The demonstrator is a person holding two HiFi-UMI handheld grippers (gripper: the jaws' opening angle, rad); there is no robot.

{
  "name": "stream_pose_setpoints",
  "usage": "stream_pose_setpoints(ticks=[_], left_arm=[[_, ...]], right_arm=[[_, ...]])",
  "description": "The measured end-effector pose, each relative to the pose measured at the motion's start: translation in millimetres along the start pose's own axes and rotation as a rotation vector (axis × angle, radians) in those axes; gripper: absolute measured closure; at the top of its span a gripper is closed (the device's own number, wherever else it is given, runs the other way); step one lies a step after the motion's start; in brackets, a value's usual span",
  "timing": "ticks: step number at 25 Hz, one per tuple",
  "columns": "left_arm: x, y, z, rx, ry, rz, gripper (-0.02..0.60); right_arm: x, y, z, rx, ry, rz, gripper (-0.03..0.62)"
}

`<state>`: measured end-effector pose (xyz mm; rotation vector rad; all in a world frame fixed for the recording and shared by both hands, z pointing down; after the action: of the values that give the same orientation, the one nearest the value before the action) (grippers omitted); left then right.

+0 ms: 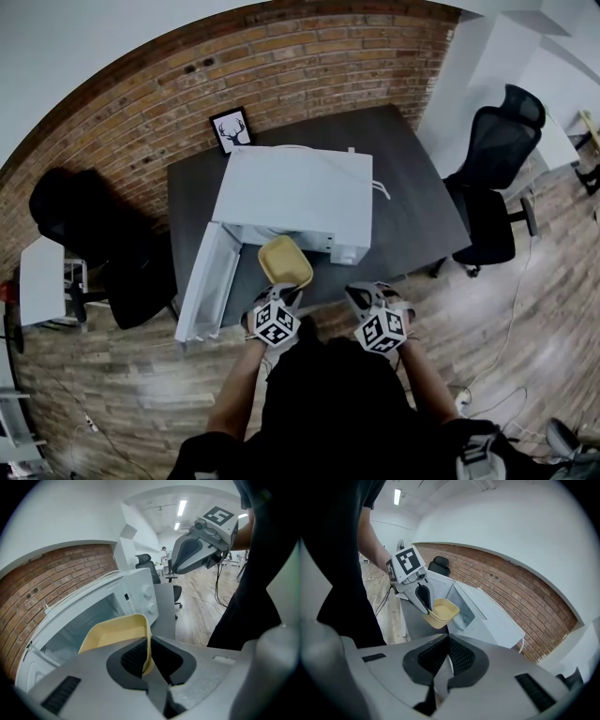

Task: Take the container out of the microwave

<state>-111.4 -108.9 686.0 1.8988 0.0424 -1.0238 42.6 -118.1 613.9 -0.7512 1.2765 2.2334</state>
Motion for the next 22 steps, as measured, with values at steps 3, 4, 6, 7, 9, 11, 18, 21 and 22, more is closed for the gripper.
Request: stream_pose_setpoints(ticks=[3,4,6,7,9,11,18,21,22], left_arm=[[-0.2,-5.0,-10.4,0.004,0.000,0.002,0.555],[0.3,-6.4,-13.5,0.006,0.000,0.002,0.555],[2.3,-9.0,-19.5,0.007,-0.003,0.002,0.555],[3.3,-10.1,-23.1,0.007,-0.004,0.003,0.555],[4.6,-12.3,-31.2,0.007,-0.001,0.006,0.555],[5.7,-14.7,-38.4,0.011,-0.002,0.008,0.555],[12.9,-18.3,-59.1,0.024,-0.010,0.012,0.555],[17.7,-19.8,-68.8,0.029,-0.013,0.016,0.555],[19.8,-20.1,-72.4,0.032,-0.015,0.015,0.555]], right_arm=[[-1.1,-4.4,6.2,0.011,-0.008,-0.006,0.594],[-1.7,-5.8,7.8,0.016,-0.008,-0.008,0.595],[-3.1,-8.7,9.6,0.026,-0.011,-0.013,0.595],[-4.1,-10.3,10.4,0.030,-0.013,-0.015,0.595],[-6.0,-13.5,13.0,0.037,-0.018,-0.018,0.594],[-7.3,-16.5,15.5,0.043,-0.023,-0.024,0.595],[-20.9,-24.3,22.6,0.062,-0.032,-0.029,0.595],[-25.6,-29.7,23.5,0.068,-0.026,-0.041,0.595],[-27.8,-31.6,23.7,0.068,-0.024,-0.045,0.595]])
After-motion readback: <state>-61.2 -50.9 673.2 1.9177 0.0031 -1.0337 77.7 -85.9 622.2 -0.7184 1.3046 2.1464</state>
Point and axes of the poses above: the fingertips, and each gripper's own axes: y forward along the fingers, z to its left, x out of its top, the point moved 4 cm from there along -y, backward along the fingers, and after that the axes turned 1 degree about -y, right-handed, at the moved point
